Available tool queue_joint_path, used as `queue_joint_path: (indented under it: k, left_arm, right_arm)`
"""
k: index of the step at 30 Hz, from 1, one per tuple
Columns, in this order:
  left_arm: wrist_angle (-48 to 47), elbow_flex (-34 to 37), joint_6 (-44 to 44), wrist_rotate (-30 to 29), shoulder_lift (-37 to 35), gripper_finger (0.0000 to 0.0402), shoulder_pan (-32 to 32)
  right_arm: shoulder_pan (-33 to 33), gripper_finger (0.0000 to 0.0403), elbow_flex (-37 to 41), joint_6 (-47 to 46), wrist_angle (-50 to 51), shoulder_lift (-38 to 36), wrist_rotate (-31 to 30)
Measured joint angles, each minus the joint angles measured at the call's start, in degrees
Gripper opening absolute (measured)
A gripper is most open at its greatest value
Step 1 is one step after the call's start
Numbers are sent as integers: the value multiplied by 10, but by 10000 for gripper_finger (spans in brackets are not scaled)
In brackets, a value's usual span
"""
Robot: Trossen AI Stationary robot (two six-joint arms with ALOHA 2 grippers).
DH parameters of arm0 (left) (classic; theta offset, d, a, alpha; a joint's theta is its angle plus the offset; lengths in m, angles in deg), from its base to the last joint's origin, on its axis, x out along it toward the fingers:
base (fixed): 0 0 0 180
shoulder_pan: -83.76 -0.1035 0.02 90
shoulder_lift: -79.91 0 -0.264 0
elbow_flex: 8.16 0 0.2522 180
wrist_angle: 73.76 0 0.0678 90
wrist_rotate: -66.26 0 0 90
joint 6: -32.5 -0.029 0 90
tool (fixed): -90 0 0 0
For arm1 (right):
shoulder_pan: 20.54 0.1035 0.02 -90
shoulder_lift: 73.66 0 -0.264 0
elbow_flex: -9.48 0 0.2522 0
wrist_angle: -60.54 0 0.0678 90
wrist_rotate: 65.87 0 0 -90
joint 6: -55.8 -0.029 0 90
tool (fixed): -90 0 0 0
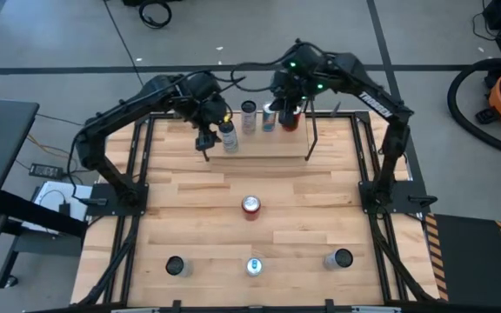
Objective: Place canned beverage on shelf
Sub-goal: Put the top white and blue soda can on the shelf
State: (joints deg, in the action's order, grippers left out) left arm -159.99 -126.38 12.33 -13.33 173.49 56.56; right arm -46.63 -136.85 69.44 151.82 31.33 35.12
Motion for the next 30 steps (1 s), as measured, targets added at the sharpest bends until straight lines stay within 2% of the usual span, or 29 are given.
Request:
queue_joint_path:
  k: [8,15,30]
  left_arm:
    - [17,0,-19,-8,15,291,-23]
    - [41,-1,-36,-51,26,291,-22]
    - [69,-1,-47,-56,95,291,-29]
  right_arm:
    - [0,31,0,0,9,-30,7]
    - [0,31,1,4,16,-30,6]
    - [0,31,1,32,40,-30,7]
